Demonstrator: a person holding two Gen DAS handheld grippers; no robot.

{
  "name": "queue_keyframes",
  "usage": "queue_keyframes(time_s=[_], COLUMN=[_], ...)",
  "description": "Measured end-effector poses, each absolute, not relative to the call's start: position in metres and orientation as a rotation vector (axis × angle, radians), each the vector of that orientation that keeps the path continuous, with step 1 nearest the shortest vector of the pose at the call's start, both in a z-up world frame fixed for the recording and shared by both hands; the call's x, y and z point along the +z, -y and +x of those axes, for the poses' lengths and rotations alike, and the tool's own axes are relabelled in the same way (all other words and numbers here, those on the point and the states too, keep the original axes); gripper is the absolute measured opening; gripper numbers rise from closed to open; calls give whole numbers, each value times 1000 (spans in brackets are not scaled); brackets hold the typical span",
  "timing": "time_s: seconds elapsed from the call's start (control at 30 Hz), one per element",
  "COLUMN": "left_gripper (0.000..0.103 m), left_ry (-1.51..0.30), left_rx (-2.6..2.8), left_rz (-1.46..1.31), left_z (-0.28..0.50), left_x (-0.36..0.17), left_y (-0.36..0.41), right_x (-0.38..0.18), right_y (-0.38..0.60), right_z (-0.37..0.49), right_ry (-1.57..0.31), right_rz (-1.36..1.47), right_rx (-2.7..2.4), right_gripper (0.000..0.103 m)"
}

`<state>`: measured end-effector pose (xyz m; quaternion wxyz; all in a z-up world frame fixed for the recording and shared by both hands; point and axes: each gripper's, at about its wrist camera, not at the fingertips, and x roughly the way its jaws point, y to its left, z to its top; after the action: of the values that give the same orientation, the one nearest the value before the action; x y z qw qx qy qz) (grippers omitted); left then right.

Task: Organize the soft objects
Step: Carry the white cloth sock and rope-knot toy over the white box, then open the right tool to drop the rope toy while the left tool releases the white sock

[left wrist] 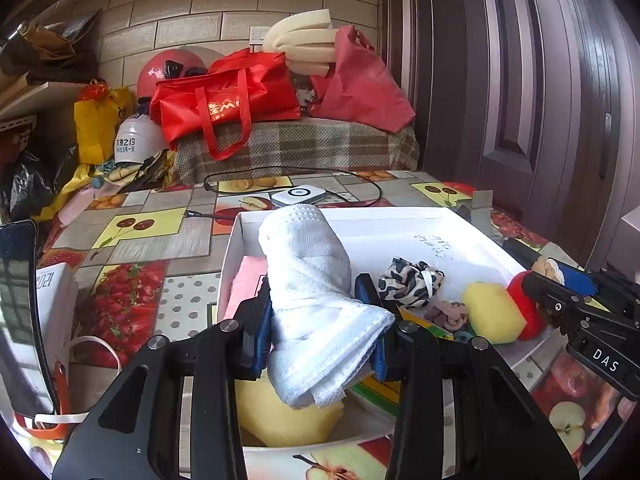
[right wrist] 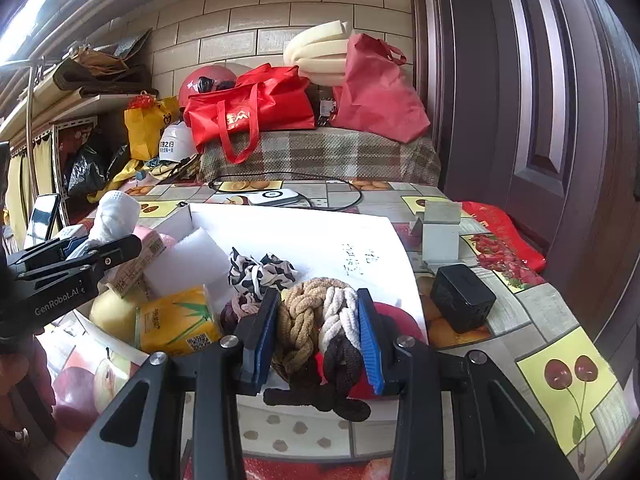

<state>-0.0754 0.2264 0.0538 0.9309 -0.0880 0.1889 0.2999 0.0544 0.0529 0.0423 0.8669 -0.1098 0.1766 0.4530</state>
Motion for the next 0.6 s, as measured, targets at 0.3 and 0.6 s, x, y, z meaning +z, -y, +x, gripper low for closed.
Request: queue_keyframes(time_s=[0.3,0.6], left_gripper=[38,38], left_ry=[-362,-334], left_rx=[670,676], left_rz=[-168,-131], left_z=[-56,-37], left_x=[57,60], left_y=[-244,-245], right_x=[45,46], right_y=[-91,-121], right_z=[63,74], right_ry=[-370,-373], right_rz=[-186,-163], right_rx=[970,942], right_gripper=[38,39])
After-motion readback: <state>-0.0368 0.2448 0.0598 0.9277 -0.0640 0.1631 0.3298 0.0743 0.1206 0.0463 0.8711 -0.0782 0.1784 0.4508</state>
